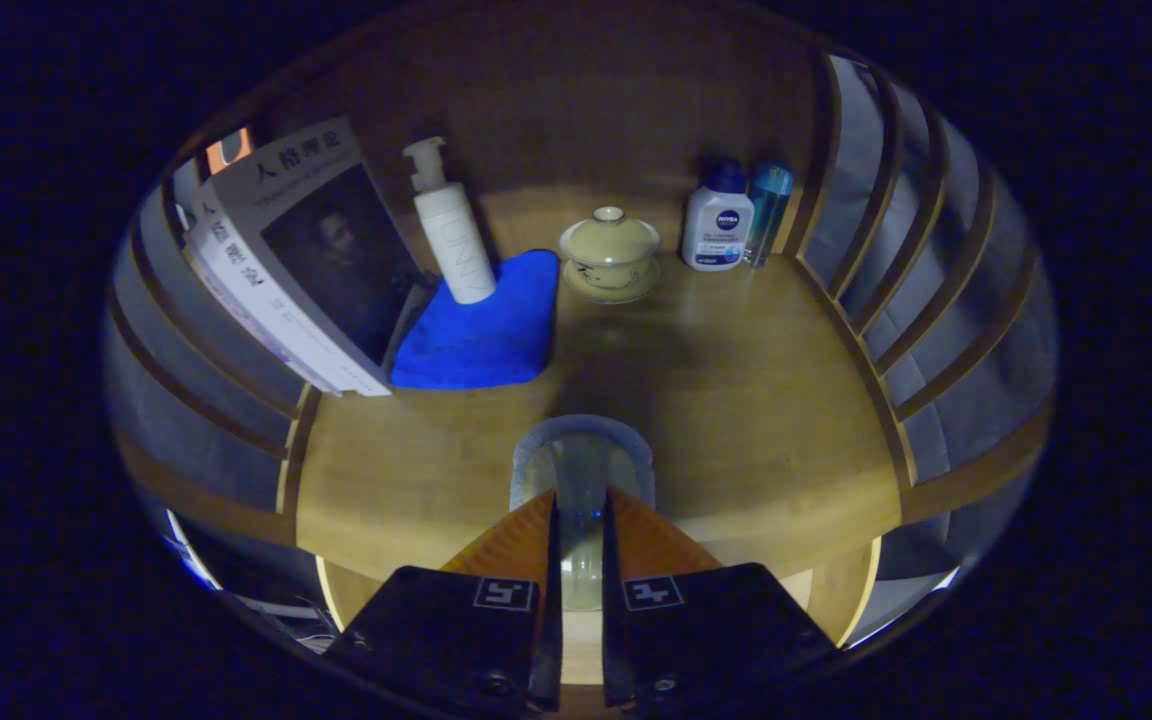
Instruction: Pull open the drawer, take out the items inside it, and place them on the countertop above the cabinet.
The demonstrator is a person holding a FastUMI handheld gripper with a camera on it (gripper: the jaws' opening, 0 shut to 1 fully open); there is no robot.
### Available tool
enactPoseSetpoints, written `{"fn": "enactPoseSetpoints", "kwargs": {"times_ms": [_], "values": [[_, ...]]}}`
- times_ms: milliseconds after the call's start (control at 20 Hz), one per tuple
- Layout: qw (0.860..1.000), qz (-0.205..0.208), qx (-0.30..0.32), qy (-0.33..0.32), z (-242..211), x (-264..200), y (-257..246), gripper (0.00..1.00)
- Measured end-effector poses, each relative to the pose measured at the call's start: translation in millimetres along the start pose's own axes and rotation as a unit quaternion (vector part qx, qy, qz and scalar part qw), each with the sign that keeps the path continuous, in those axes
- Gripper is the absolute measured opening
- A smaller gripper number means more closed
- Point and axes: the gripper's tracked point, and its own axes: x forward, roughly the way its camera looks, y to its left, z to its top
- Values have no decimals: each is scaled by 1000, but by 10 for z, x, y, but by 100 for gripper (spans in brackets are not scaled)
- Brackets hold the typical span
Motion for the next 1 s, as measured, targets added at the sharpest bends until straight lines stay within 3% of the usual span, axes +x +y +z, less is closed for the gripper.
{"fn": "enactPoseSetpoints", "kwargs": {"times_ms": [250,550,700,1000], "values": [[1000,-1,-13,11,13,134,25,19],[997,-56,-56,1,-3,161,29,22],[996,-72,-53,-16,30,179,15,31],[996,-56,-35,-59,35,57,33,51]]}}
